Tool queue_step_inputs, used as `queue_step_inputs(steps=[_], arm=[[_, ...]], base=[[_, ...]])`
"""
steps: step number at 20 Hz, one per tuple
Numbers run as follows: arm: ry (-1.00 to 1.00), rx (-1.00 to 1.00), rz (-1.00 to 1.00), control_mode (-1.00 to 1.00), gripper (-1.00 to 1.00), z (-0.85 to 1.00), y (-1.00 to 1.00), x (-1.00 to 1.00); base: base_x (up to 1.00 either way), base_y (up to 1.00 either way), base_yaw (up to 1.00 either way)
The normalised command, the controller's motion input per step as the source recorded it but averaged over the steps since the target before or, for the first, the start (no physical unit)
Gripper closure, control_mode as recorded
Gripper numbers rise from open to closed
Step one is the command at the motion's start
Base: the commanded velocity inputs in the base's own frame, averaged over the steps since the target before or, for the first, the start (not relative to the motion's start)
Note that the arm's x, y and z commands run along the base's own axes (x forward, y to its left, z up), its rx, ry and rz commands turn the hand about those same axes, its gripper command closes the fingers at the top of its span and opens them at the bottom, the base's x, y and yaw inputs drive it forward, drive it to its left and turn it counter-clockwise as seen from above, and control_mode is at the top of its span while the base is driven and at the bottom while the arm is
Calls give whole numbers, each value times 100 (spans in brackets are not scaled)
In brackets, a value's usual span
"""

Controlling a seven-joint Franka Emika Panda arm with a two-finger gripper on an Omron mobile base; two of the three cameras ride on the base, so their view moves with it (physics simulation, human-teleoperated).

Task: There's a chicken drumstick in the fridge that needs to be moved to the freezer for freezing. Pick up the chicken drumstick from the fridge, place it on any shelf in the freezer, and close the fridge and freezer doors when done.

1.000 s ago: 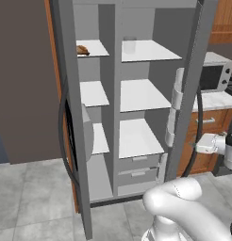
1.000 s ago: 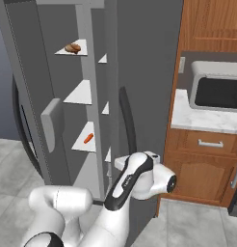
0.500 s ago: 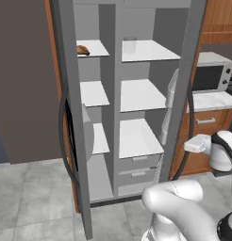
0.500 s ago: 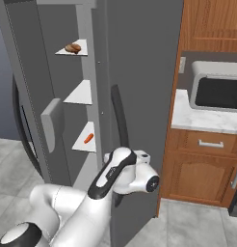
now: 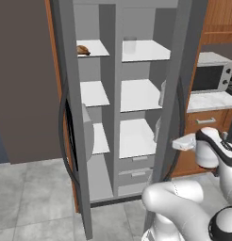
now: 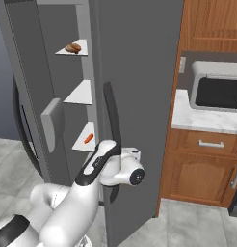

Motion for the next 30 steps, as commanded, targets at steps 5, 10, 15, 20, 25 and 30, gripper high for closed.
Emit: queue_step_inputs(steps=[5,10,15,20,25,30], arm=[[19,-1,-7,-100,-100,14,41,29],[7,-4,-9,-100,-100,1,38,23],[0,-4,-8,-100,-100,0,32,29],[0,-4,-8,-100,-100,0,30,36],[3,-2,-7,-100,-100,0,20,32],[1,-2,-7,-100,-100,0,19,25]], base=[[0,0,0],[0,0,0],[0,0,0],[0,0,0],[0,0,0],[0,0,0]])
